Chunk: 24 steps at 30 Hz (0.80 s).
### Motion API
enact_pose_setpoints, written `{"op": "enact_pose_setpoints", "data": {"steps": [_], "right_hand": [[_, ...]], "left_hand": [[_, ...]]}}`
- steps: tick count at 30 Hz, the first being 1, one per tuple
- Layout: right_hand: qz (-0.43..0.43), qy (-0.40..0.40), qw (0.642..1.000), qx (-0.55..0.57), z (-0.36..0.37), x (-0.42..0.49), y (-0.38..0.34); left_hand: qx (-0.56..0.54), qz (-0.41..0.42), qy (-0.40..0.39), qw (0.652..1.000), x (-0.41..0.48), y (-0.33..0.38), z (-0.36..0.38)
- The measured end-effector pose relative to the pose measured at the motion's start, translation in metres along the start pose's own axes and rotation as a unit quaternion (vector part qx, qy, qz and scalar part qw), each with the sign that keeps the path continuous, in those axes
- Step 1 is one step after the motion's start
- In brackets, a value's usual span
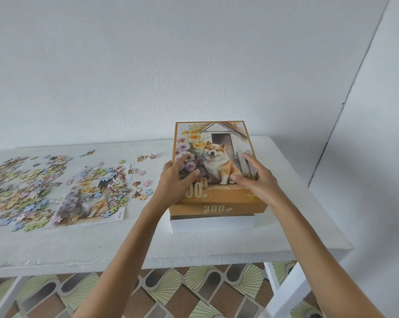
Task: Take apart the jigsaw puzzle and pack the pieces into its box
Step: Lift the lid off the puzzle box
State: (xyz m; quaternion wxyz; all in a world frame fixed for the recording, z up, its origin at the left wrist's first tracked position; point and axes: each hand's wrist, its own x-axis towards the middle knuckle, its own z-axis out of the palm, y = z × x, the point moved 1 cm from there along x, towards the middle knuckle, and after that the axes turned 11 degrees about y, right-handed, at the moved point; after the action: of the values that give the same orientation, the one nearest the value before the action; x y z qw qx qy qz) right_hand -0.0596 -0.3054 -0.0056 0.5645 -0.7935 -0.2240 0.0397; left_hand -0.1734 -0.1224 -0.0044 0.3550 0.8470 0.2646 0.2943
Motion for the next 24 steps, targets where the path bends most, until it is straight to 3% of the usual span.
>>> {"op": "enact_pose_setpoints", "data": {"steps": [16,24], "right_hand": [[0.054,0.064,0.996,-0.026,-0.068,0.08,0.028],[0.084,0.032,0.995,-0.053,-0.118,0.144,0.063]], "left_hand": [[-0.015,0.02,-0.121,0.992,0.076,0.058,0.083],[-0.005,-0.011,-0.149,0.989,0.103,0.093,0.155]]}}
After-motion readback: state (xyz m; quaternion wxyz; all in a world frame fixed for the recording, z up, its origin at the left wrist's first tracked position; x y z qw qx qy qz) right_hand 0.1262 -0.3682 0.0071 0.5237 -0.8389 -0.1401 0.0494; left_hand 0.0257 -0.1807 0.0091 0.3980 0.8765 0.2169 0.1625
